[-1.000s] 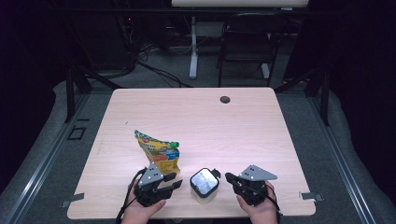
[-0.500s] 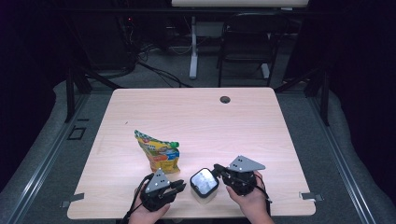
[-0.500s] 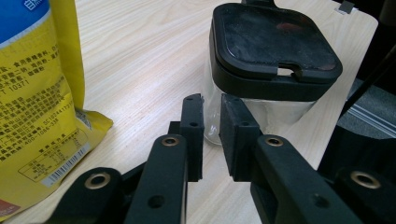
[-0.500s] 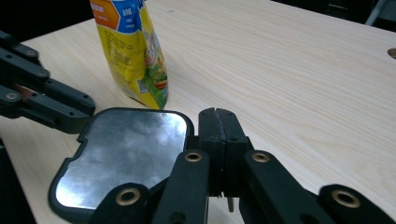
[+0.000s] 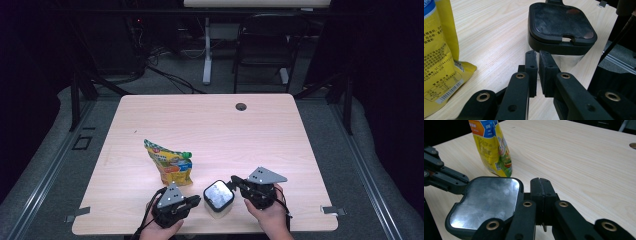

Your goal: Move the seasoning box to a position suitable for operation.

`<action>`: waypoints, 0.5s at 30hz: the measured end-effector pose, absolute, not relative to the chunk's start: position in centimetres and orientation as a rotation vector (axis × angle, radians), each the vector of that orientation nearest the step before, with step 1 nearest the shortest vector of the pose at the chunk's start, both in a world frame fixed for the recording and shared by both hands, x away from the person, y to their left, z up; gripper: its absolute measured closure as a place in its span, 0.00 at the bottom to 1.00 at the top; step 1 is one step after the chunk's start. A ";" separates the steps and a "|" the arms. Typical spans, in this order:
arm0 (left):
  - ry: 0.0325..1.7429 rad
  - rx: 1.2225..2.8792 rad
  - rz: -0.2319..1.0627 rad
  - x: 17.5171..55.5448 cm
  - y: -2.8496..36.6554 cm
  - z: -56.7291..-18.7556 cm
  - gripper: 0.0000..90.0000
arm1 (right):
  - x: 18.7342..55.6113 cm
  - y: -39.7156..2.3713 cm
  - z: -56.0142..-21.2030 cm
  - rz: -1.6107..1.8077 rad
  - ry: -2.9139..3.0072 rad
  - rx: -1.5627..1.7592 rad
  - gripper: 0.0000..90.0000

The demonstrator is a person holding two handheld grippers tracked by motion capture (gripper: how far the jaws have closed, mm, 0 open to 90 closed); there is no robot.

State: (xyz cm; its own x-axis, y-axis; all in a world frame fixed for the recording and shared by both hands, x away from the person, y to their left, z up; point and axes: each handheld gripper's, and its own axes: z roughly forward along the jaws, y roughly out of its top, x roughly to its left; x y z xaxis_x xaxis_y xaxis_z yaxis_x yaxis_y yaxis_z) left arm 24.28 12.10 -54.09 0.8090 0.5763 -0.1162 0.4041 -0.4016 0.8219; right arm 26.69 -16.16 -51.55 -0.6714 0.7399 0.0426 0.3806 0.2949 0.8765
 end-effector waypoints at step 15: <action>0.710 2.049 0.230 24.2 11.8 -54.0 0.95 | 26.4 -15.6 -51.9 1.299 2.196 0.959 1.00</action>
